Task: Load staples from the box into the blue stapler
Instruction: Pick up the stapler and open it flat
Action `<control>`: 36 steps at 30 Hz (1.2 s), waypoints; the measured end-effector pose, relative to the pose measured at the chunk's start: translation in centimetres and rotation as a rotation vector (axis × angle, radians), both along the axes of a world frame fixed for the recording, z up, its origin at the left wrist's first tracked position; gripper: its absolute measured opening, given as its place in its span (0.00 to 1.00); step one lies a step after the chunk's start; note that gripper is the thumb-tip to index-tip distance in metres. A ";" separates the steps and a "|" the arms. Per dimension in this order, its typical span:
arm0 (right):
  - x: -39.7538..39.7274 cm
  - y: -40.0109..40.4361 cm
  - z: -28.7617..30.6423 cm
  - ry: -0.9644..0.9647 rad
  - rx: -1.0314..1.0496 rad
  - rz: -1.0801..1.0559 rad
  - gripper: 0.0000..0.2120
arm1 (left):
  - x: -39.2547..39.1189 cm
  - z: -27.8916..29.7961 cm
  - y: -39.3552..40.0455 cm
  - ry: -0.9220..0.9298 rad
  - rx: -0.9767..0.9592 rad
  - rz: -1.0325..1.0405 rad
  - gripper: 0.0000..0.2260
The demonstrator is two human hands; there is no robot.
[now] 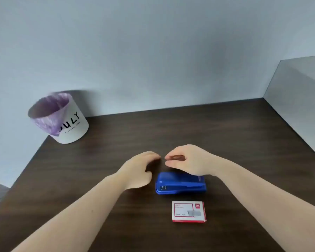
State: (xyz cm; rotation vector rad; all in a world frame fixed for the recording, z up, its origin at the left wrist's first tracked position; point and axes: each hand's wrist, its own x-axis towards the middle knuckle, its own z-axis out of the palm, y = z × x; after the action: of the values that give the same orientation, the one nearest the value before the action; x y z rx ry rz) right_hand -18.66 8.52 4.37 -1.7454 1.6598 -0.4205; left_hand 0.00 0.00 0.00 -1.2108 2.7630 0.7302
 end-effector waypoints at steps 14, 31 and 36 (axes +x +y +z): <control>1.8 2.7 -2.7 0.092 -0.317 0.064 0.15 | -0.7 -2.3 2.8 0.132 -0.217 0.064 0.16; 2.8 4.8 -3.5 0.187 -0.458 -0.008 0.10 | 1.6 -2.1 7.3 0.160 -0.228 0.069 0.09; -0.1 6.7 -2.1 -0.097 -0.614 -0.239 0.14 | 1.4 -1.7 7.0 0.118 -0.242 0.033 0.09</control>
State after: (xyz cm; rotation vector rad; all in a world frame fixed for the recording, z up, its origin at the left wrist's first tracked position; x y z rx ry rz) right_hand -18.77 15.20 2.25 -1.8993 1.7907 -1.2102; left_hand 1.36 6.96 -1.66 -1.2945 3.0066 0.4946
